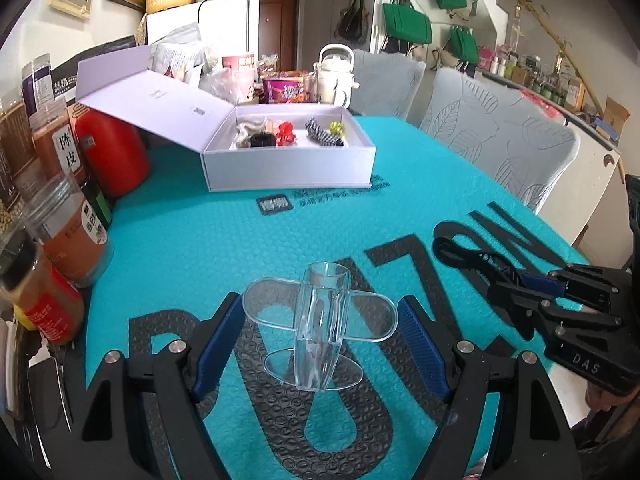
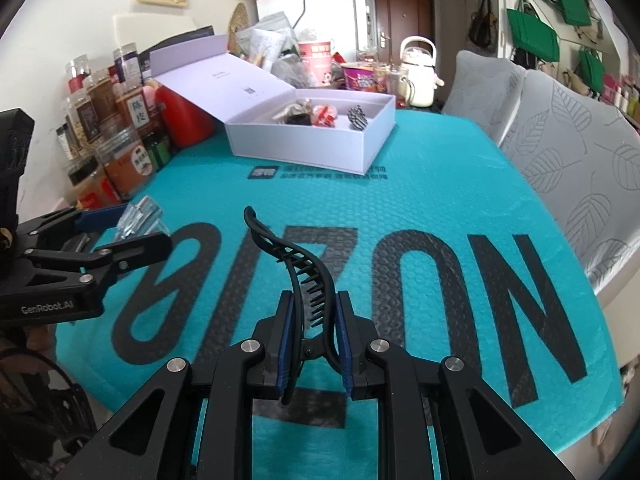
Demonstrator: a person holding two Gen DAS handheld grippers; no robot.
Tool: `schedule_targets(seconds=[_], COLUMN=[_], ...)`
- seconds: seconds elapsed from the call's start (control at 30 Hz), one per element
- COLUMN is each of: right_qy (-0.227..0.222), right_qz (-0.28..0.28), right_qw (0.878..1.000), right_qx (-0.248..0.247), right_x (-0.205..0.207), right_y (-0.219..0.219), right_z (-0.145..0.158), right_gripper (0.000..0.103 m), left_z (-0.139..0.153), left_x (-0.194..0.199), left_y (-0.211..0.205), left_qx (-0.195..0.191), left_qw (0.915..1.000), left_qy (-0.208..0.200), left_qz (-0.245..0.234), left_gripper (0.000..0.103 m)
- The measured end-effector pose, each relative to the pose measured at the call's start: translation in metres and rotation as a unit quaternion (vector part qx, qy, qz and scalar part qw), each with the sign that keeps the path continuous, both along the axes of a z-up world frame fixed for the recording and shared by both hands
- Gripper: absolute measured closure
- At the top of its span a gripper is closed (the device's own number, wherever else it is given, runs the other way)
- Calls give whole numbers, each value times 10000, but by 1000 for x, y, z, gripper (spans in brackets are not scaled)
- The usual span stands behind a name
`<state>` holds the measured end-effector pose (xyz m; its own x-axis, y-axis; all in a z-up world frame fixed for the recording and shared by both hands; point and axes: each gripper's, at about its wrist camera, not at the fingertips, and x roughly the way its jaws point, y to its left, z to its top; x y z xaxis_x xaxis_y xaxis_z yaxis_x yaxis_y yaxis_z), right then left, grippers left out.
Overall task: Organize rigid objects
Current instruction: 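Lift and carry the clear plastic and black claw clip in both tools toward the box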
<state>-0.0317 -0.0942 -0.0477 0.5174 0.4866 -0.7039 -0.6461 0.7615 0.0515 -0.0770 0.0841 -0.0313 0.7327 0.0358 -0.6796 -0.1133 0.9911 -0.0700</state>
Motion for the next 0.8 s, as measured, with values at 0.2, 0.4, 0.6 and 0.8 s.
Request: schedule_targets(seconds=[0.2,0.4,0.6,0.8], right_qy=[-167,-151,-117,-184], right_qz=[147,272,455,602], right_qw=[9997,9995,9989,9979], right_qx=[41,13,62,131], right_x=[-6,-4,6,20], right_y=[12,24,38,53], right_z=[20,27,34,46], right_gripper=[83,83,83,83], left_z=[17,25,35,50], left_x=[-2,1,8,20], left_y=[4,16,28,37], left_qx=[55,8,1,101], left_qw=[9998,9995,9991,9986], left_qy=[-196,-292,-367,-451], left_qz=[37,136,217,274], left_gripper=[24,24,24,24])
